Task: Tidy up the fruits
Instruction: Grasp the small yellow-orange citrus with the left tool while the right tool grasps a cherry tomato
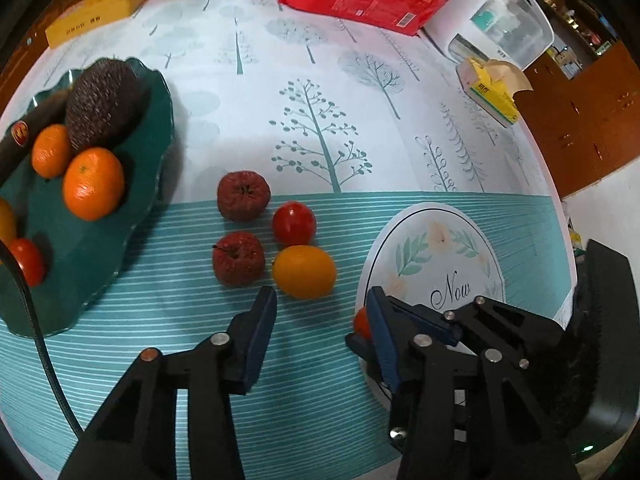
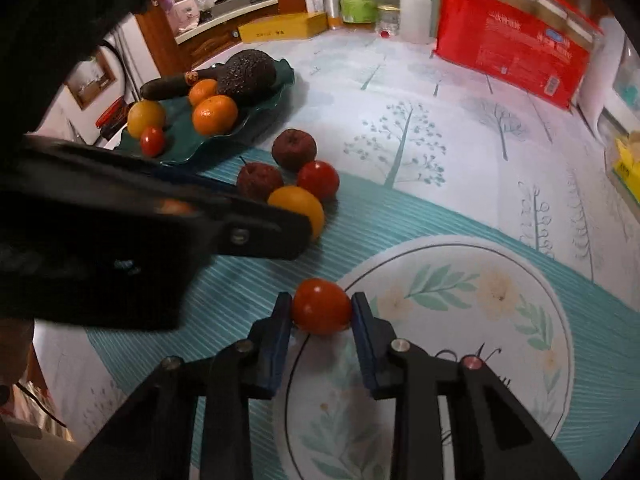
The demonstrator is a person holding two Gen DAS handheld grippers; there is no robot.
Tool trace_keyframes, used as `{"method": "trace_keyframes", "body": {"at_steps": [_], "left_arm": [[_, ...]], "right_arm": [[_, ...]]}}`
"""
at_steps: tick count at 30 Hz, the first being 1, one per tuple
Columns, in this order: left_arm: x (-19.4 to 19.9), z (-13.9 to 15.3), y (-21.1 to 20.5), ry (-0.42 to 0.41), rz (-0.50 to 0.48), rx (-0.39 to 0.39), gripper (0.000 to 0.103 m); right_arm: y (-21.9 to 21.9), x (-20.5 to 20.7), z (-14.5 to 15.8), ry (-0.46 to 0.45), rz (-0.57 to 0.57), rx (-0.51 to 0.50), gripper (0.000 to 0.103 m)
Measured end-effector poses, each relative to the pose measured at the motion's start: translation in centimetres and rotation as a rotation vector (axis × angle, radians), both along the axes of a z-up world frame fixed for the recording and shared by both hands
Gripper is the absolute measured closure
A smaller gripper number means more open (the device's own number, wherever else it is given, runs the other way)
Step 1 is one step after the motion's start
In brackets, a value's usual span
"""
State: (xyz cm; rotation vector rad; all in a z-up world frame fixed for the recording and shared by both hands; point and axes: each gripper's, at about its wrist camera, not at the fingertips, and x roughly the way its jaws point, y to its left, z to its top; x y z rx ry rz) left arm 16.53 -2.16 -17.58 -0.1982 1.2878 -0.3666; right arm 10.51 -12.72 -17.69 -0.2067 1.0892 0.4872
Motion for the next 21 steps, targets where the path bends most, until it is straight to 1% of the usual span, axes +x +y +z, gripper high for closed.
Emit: {"method": "trace_keyframes", "body": {"at_steps": [2, 7, 13, 15, 18, 21], "left_arm": [[0.2, -0.5, -0.3, 0.011, 0.007, -0.002, 0.06], [1.0, -0.9, -0.5, 0.012, 0.046, 0.001, 0.061], [1.9, -2.0, -1.7, 0.038, 0.042, 0.019, 0.061], [2.0, -2.0, -2.1, 0.035, 0.037, 0.042, 0.062], [2.2, -2.0, -2.5, 0.029, 0.032, 0.073, 0.064], [2.3, -2.0, -2.5, 0.023, 0.036, 0.094, 0.072]], "right_arm": [[-0.8, 0.0, 0.1, 0.009, -0.021, 0.016, 0.074], [-3.8, 0.7, 0.5, 0.028, -0.1, 0.059, 0.074], [-5.5, 0.9, 0.9, 0.032, -0.149, 0.094, 0.074], [-5.7, 0.8, 0.9, 0.031, -0.153, 0.098, 0.074], [-5.6, 0.8, 0.8, 0.036, -0.152, 0.1, 0.074], [-5.5, 0.8, 0.8, 0.037, -0.149, 0.096, 0.074]]}}
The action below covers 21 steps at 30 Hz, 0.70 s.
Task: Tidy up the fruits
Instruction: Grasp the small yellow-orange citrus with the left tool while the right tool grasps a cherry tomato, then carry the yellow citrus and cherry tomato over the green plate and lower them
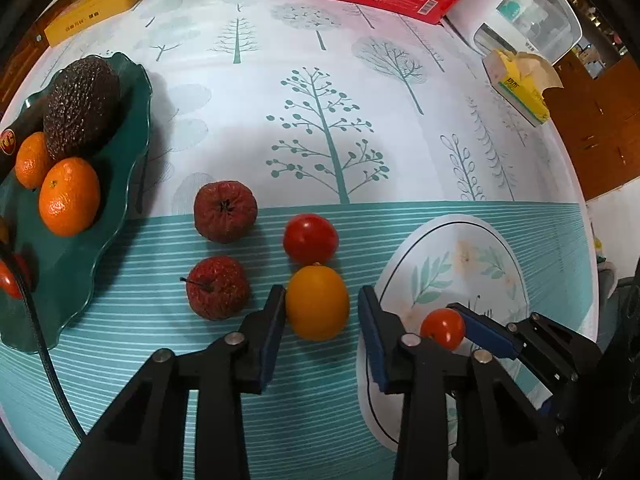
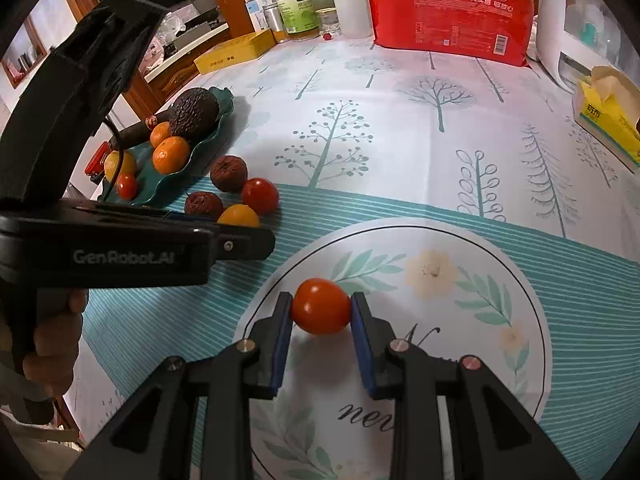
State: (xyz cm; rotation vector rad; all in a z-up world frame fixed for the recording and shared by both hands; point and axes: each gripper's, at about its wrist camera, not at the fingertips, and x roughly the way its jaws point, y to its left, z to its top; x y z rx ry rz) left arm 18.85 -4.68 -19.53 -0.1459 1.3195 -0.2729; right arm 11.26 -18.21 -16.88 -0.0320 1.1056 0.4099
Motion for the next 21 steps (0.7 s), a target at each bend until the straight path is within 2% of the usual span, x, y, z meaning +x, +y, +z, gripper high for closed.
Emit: {"method": "trace_keyframes", "body": {"at_steps": [5, 9, 16, 21], "left_arm": [[-0.2, 0.2, -0.1, -0.008, -0.024, 0.037, 0.075], [-1.5, 1.0, 0.1, -0.022, -0.051, 0.03, 0.075], [-6.1, 4.4, 2.1, -0.085, -0.117, 0.049, 0.075], [-9.6, 7.1, 5.8, -0.114, -0.103, 0.053, 0.075]], "right_arm": [[0.4, 0.1, 0.0, 0.008, -0.01, -0.004, 0.074], [0.8, -0.4, 0.7, -0.004, -0.012, -0.017, 0.074], [1.9, -2.0, 2.5, -0.016, -0.02, -0.013, 0.074], [4.1, -3.7, 4.7, -0.053, -0.005, -0.012, 0.074]]}}
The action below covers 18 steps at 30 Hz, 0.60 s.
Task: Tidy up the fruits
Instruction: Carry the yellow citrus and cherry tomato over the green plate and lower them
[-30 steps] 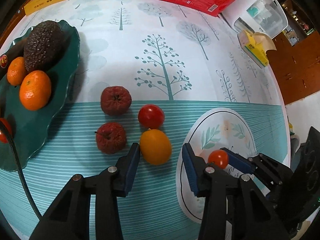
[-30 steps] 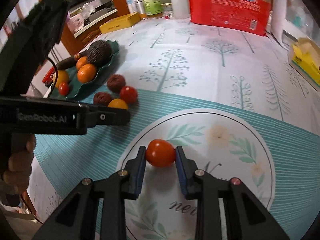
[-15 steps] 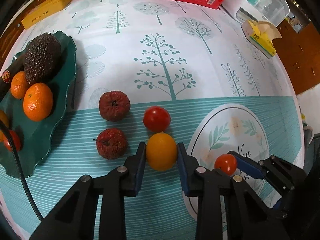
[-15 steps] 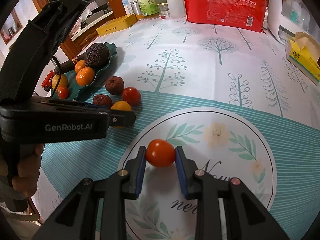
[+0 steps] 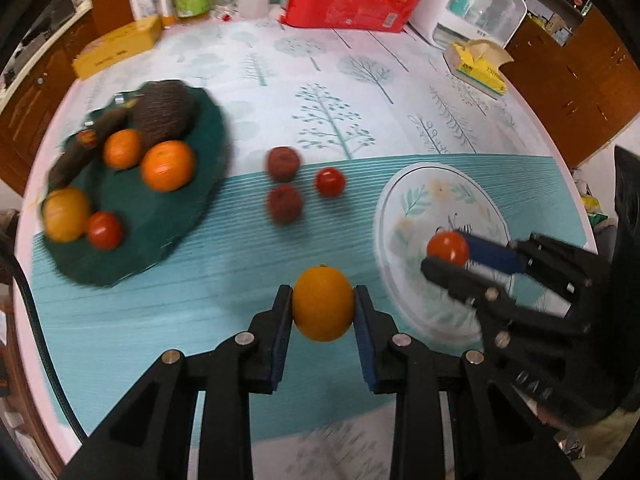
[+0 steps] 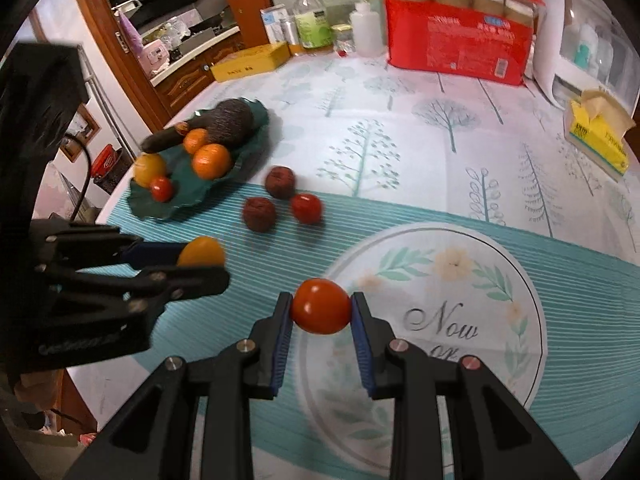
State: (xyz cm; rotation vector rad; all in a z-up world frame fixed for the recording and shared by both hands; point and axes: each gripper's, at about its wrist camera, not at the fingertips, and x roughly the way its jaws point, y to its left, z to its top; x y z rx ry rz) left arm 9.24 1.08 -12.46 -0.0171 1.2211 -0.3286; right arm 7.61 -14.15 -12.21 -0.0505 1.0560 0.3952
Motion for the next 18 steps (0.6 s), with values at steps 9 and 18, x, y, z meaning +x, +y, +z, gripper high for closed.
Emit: {"method": "trace_keyframes", "body": {"at_steps": [9, 18], "left_arm": [[-3.5, 6.2, 8.5, -0.126, 0.086, 0.001, 0.075], [-2.8, 13.2, 14.7, -0.275, 0.155, 0.002, 0.075]], "right_arm": [[6.1, -2.4, 6.2, -0.115, 0.088, -0.01, 0.074], [11.5, -1.3, 14.1, -0.209, 0.153, 0.025, 0.074]]}}
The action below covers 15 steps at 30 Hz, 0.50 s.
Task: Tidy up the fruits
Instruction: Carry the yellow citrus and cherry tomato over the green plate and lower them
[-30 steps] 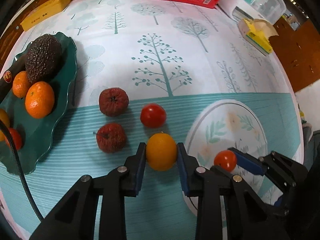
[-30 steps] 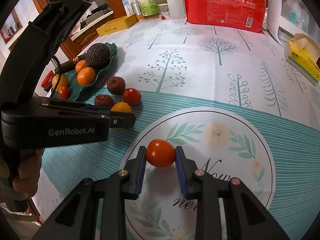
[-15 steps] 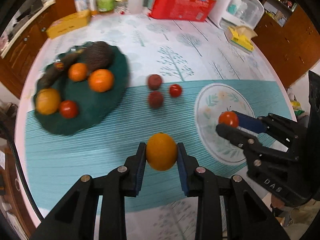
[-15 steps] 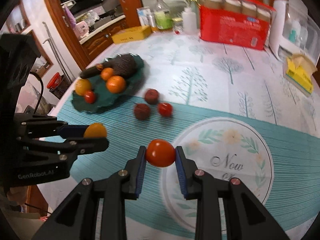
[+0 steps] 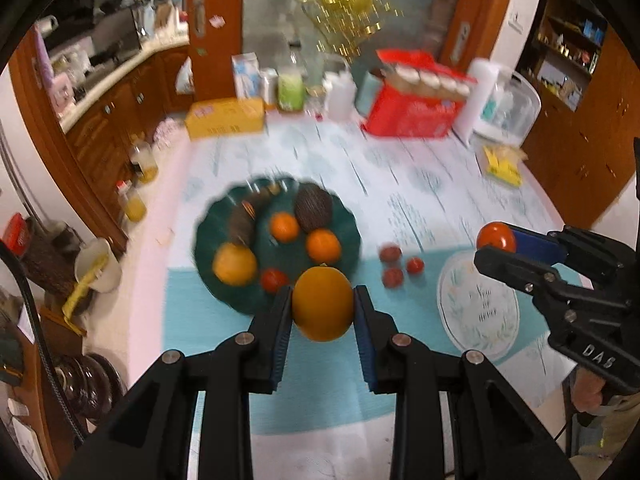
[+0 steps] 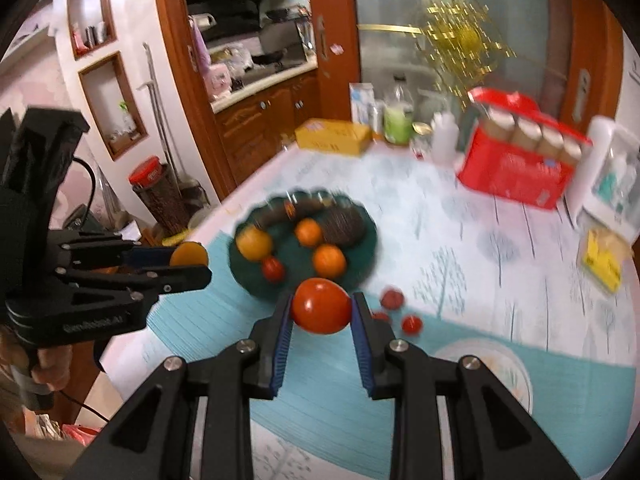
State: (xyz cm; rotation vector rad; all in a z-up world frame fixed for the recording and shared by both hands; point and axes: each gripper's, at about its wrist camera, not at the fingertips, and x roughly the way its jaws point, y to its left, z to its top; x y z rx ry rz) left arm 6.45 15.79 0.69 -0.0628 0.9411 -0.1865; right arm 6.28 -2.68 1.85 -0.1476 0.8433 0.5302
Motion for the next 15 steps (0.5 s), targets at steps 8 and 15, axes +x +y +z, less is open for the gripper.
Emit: {"method": "trace_keyframes", "body": {"at_steps": [8, 15], "left_arm": [[3.8, 4.9, 2.4, -0.079, 0.03, 0.018, 0.075], [8.1, 2.4, 2.6, -0.042, 0.046, -0.003, 0.075]], "right_arm": [[3.0, 4.6, 5.2, -0.044, -0.011, 0.05, 0.074], [4.9, 8.6, 3.8, -0.022, -0.014, 0.023, 0.074]]}}
